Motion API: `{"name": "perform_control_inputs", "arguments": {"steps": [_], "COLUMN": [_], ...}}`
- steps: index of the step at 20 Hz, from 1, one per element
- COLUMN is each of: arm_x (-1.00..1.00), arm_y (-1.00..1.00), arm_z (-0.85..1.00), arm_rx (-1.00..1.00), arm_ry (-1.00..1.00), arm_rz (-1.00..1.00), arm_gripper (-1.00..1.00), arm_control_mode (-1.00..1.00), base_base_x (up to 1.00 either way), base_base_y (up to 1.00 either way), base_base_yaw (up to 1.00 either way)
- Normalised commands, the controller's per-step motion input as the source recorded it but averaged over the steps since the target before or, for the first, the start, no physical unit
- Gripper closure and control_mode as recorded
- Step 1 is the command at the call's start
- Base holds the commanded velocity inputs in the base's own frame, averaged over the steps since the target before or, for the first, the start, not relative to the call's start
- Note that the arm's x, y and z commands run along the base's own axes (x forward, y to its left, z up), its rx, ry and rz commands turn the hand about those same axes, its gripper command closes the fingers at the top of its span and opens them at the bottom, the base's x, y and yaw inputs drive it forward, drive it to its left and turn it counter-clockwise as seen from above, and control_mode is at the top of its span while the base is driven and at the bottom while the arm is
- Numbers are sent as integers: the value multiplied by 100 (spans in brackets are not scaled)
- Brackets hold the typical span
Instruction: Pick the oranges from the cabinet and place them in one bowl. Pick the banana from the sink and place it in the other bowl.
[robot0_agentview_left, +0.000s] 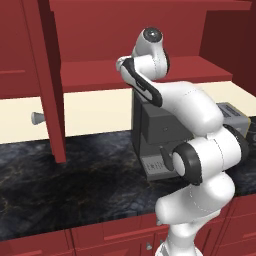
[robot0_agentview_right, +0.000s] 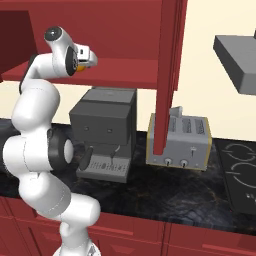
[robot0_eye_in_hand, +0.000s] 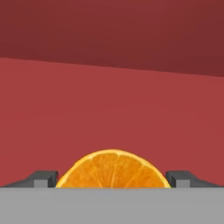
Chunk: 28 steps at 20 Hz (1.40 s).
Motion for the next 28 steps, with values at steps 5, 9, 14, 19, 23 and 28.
{"name": "perform_control_inputs", "arguments": {"steps": [5, 9, 14, 19, 23, 28], "arm_x": [4, 2, -22, -51, -77, -92], "arm_y": [10, 6, 10, 0, -2, -13], "arm_z": [-11, 1, 16, 27, 16, 10], "arm_rx": [1, -2, -1, 2, 3, 4], "arm_ry": [3, -3, -5, -3, 0, 0], "arm_rz": [-4, 0, -3, -3, -1, 0], "arm_gripper": [100, 100, 100, 100, 100, 100], "arm_control_mode": [-100, -100, -100, -100, -100, -100], "base_base_x": [0, 0, 0, 0, 0, 0], "base_base_y": [0, 0, 0, 0, 0, 0], "base_base_yaw": [0, 0, 0, 0, 0, 0]}}
